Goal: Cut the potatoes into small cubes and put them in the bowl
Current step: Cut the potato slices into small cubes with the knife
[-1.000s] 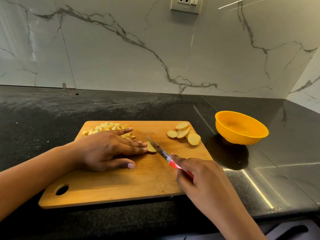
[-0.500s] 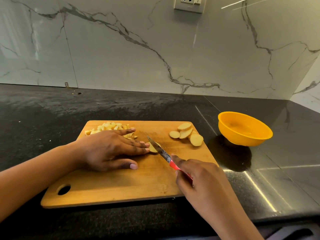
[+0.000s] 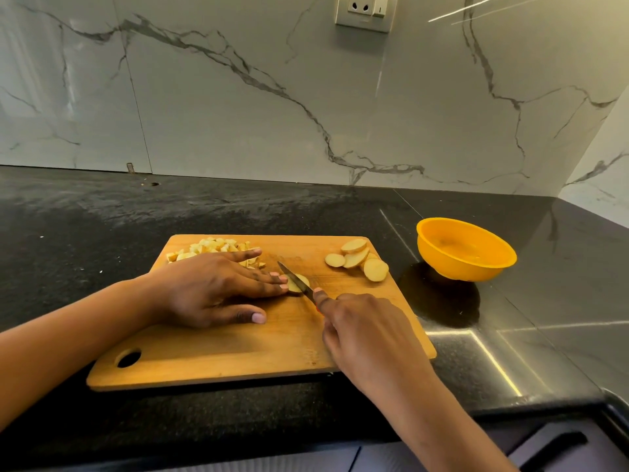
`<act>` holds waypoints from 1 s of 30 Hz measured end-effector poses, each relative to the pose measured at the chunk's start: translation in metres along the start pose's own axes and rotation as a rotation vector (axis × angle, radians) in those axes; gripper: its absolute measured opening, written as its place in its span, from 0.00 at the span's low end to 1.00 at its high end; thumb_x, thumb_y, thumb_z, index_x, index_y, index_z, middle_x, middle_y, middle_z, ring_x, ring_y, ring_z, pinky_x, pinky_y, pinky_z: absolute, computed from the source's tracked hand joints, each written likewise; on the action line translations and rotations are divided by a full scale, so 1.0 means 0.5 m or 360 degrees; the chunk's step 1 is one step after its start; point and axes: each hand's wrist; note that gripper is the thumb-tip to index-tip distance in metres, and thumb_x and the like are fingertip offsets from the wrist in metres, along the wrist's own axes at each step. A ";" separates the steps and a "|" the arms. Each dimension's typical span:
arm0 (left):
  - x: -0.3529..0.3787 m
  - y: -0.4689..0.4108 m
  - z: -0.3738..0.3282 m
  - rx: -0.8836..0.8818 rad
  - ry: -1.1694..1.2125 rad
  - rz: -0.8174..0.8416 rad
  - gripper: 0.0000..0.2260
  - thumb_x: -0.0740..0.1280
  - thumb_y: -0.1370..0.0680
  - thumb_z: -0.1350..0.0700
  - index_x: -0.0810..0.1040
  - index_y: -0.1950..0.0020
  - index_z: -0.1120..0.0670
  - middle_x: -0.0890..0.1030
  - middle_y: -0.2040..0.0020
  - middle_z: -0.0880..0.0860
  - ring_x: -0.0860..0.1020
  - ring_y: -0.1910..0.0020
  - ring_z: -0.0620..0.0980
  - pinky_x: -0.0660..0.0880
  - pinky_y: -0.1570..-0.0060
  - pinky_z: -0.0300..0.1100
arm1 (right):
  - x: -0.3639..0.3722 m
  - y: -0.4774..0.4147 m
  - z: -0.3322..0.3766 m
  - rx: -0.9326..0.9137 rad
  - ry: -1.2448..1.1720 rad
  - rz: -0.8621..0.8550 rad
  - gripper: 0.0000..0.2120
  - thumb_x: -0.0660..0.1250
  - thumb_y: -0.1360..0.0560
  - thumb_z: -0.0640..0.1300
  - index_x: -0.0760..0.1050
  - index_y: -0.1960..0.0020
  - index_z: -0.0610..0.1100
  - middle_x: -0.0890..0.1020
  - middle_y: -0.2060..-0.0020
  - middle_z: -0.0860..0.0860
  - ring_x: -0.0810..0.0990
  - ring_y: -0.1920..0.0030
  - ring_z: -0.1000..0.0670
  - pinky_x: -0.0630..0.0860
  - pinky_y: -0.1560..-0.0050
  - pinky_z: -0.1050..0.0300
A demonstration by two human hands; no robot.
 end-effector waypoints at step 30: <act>0.005 0.003 -0.004 0.0166 -0.0396 -0.0322 0.21 0.51 0.18 0.41 0.75 0.35 0.50 0.78 0.39 0.46 0.71 0.37 0.37 0.59 0.32 0.56 | -0.007 0.042 0.009 0.0141 -0.0290 -0.0197 0.22 0.55 0.20 0.52 0.60 0.26 0.58 0.79 0.50 0.58 0.75 0.54 0.56 0.74 0.56 0.60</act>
Point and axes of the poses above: each hand's wrist, its own y-axis away from the middle knuckle, its own x-axis out of the palm, z = x × y
